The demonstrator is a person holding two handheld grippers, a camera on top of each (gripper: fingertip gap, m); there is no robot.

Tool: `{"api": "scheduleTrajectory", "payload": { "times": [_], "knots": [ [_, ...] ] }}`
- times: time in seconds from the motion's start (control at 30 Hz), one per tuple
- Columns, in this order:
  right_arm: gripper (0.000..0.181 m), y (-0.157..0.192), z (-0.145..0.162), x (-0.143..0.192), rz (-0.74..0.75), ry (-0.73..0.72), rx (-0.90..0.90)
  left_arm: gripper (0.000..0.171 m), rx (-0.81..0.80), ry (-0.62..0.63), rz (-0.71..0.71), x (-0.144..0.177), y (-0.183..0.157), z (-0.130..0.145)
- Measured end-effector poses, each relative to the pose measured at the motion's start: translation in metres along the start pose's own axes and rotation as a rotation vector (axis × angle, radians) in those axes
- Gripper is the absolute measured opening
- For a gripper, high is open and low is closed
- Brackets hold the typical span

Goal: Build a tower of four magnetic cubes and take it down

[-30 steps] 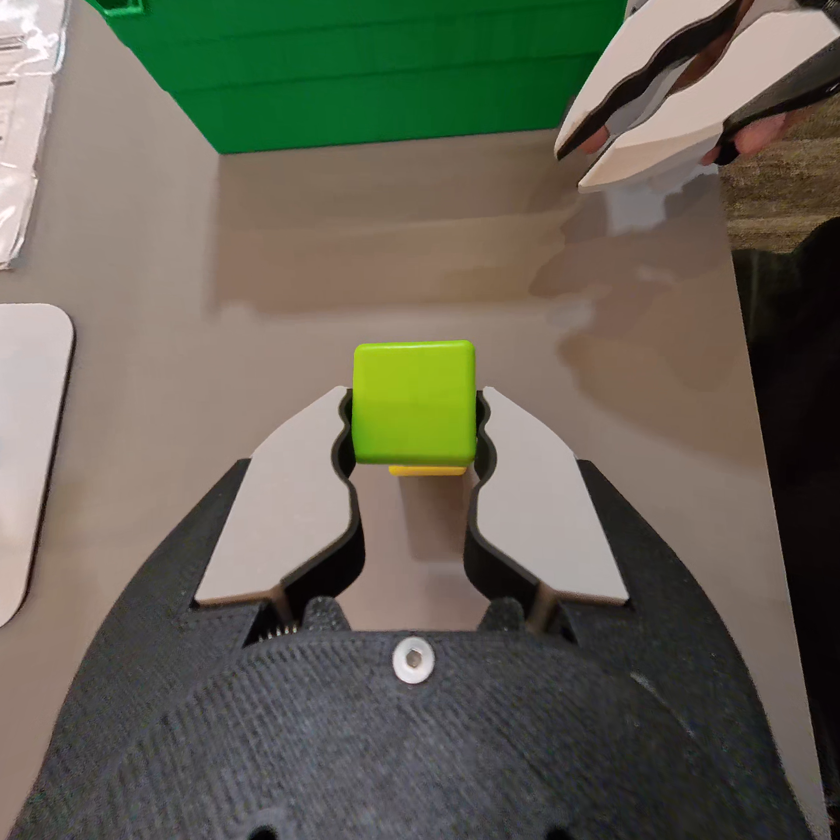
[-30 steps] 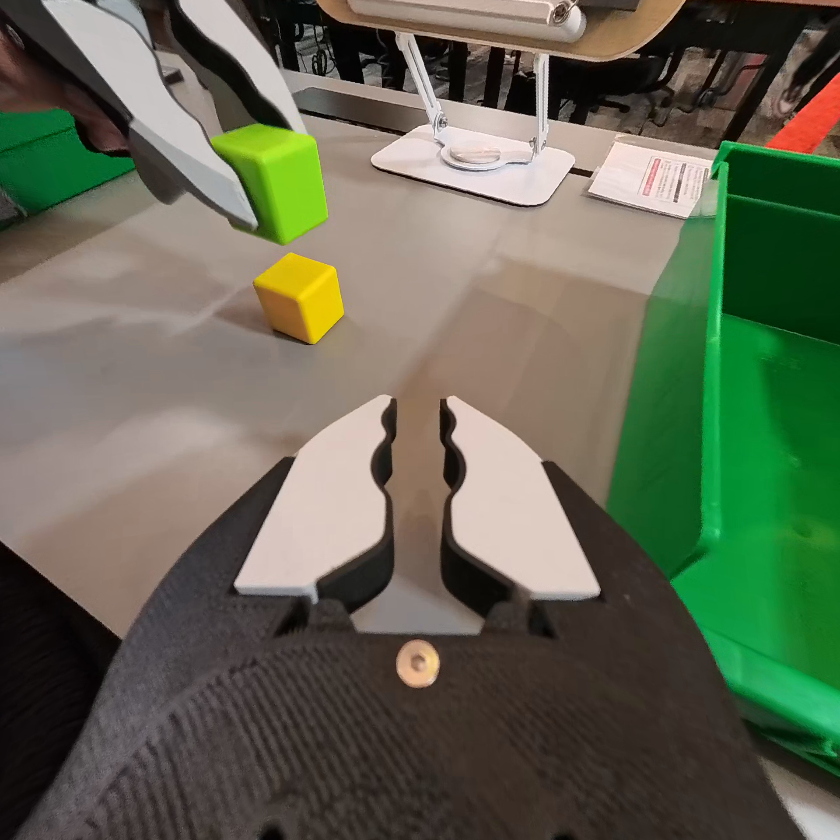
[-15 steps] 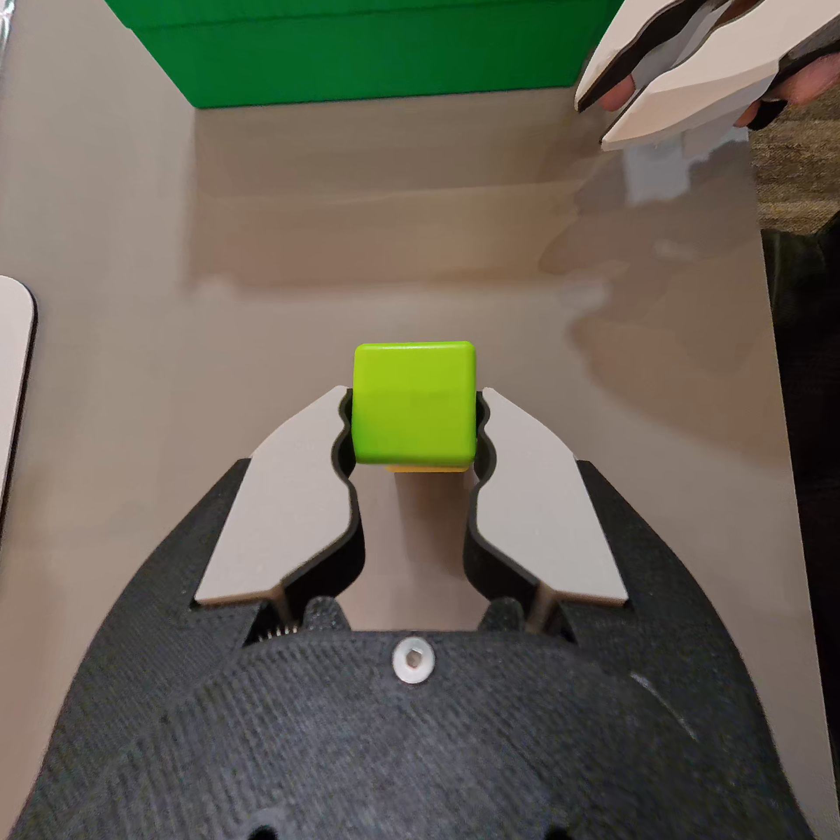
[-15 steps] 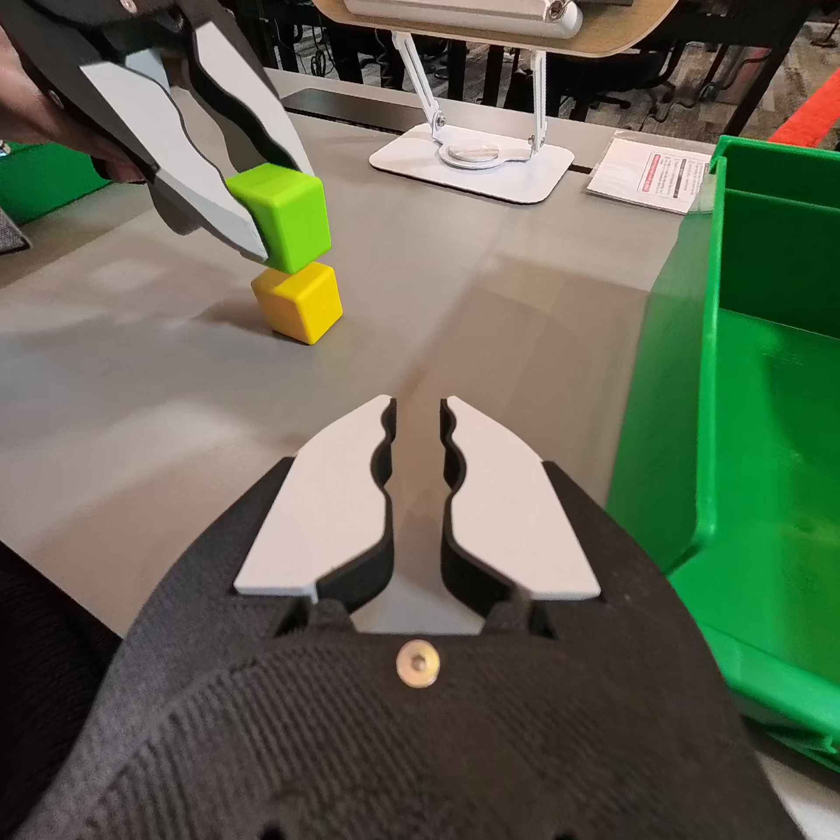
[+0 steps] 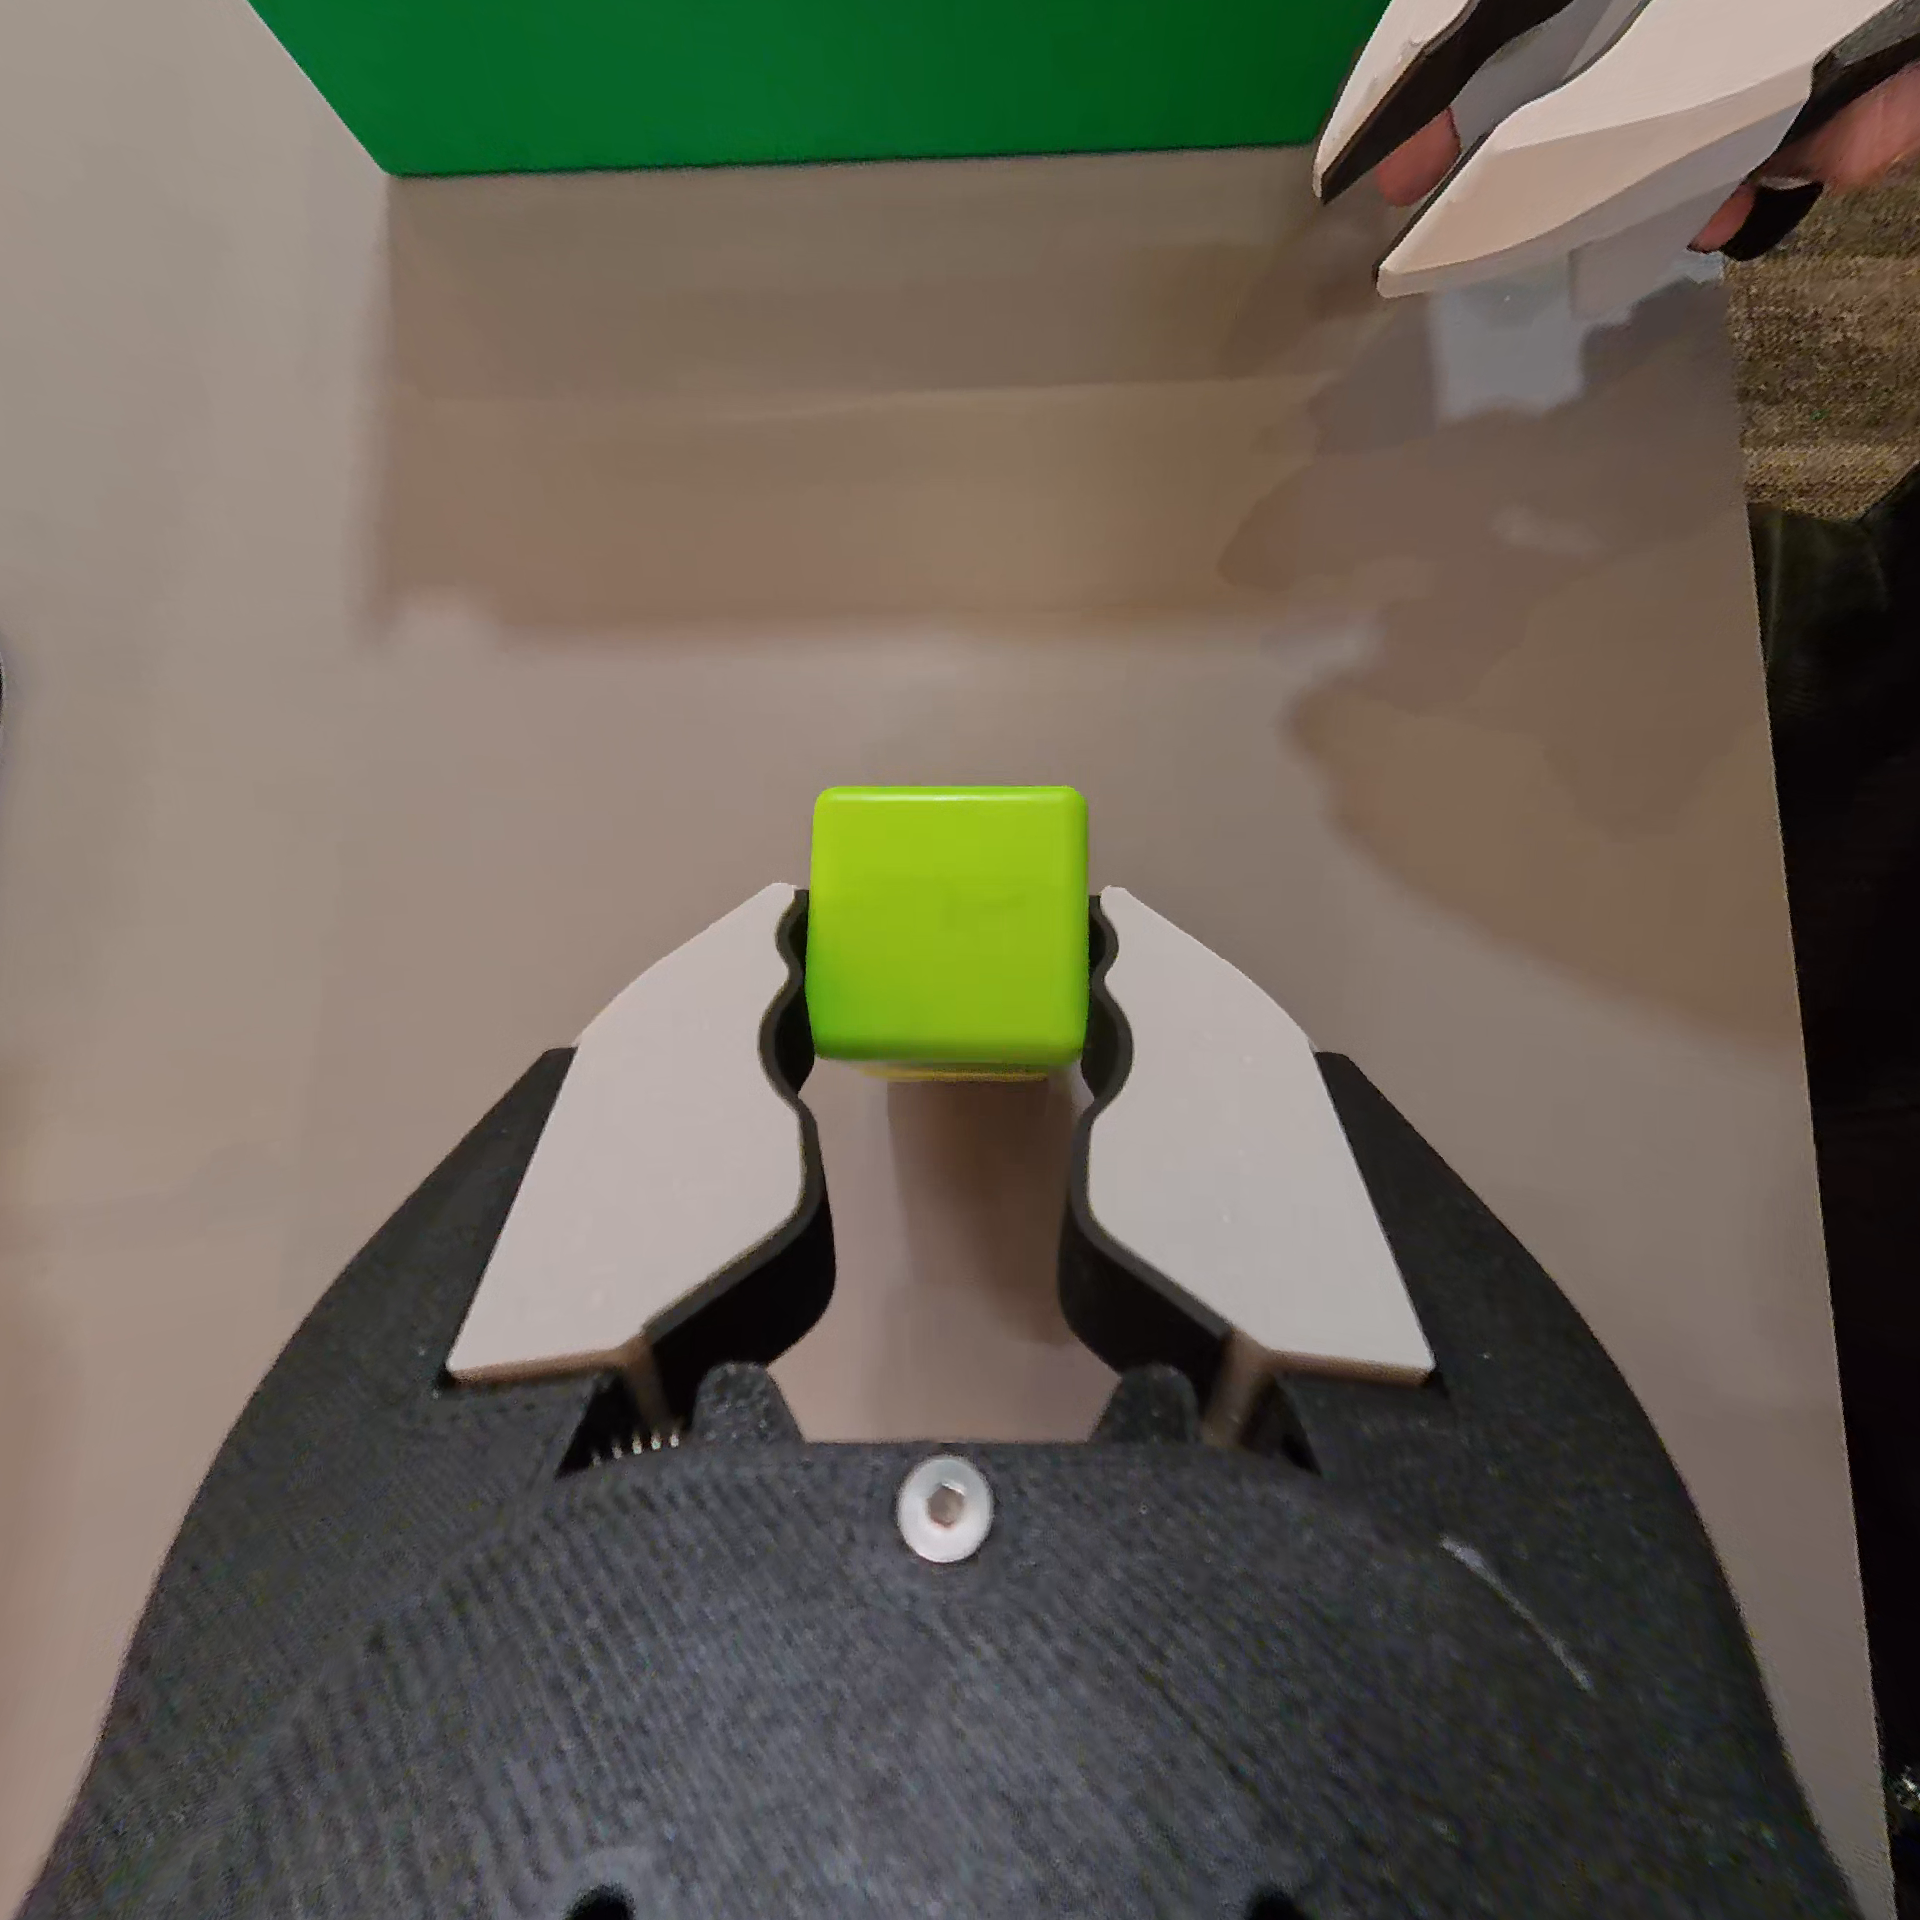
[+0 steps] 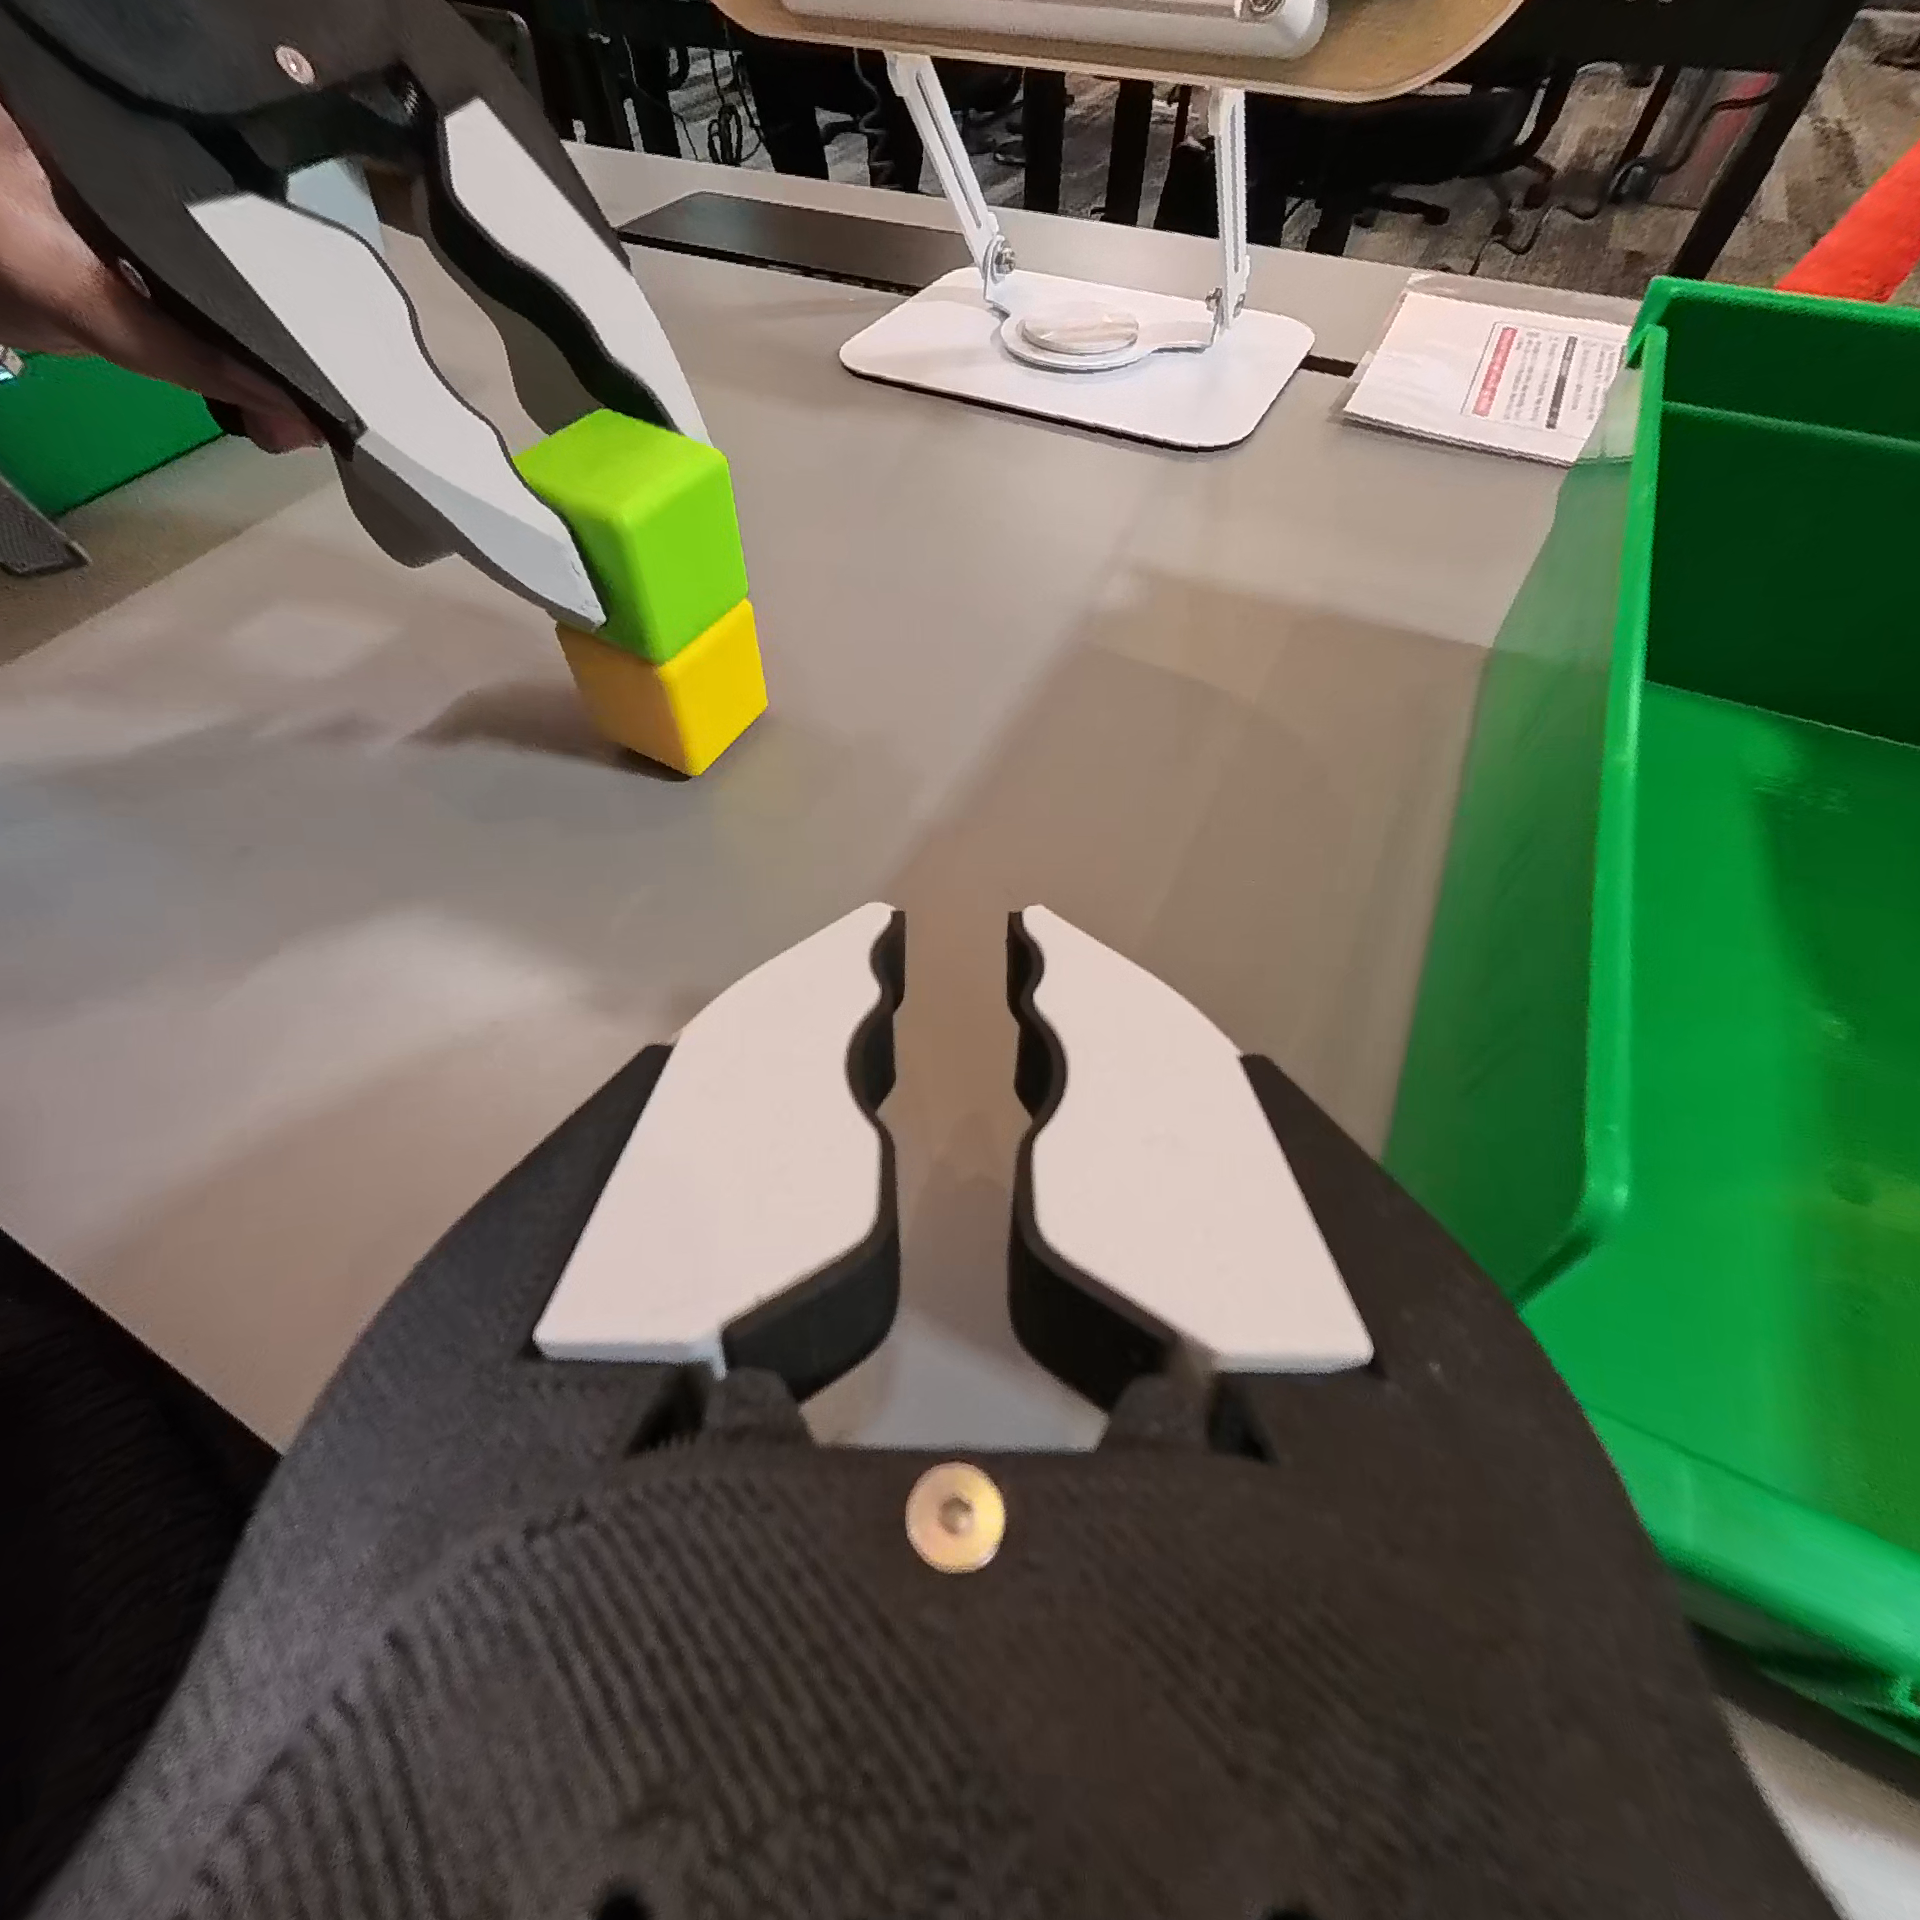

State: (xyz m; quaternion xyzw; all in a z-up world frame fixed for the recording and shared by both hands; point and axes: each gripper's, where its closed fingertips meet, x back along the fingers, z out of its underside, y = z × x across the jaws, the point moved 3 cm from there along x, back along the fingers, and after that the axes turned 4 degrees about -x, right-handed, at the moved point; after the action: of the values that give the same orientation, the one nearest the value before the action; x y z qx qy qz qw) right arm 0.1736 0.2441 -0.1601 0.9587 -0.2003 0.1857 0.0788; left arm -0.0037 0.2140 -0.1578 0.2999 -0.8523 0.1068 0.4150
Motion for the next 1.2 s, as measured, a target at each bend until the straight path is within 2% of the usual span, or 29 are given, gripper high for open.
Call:
{"api": "scheduleTrajectory", "payload": {
  "times": [0.67,0.73,0.8,0.83,1.07,1.2],
  "knots": [
    [0.019,0.0,0.0,0.0,-0.001,0.0,-0.003,0.05,0.033,-0.058,-0.018,-0.003,0.006,0.004],
    [0.019,0.0,0.0,0.0,-0.002,0.001,-0.003,0.058,0.039,-0.059,-0.012,-0.004,0.005,0.004],
    [0.019,0.0,0.0,0.0,-0.004,0.002,-0.002,0.085,0.058,-0.058,-0.027,-0.006,0.006,0.004],
    [0.019,0.001,0.0,0.0,-0.005,0.002,-0.001,0.091,0.065,-0.064,-0.04,-0.006,0.007,0.003],
    [0.019,0.002,0.0,0.001,-0.006,0.002,0.001,0.092,0.09,-0.111,-0.057,0.009,0.012,-0.003],
    [0.019,0.003,-0.001,0.002,-0.006,-0.005,0.009,0.092,0.146,-0.239,-0.122,0.05,0.027,-0.017]
  ]
}}
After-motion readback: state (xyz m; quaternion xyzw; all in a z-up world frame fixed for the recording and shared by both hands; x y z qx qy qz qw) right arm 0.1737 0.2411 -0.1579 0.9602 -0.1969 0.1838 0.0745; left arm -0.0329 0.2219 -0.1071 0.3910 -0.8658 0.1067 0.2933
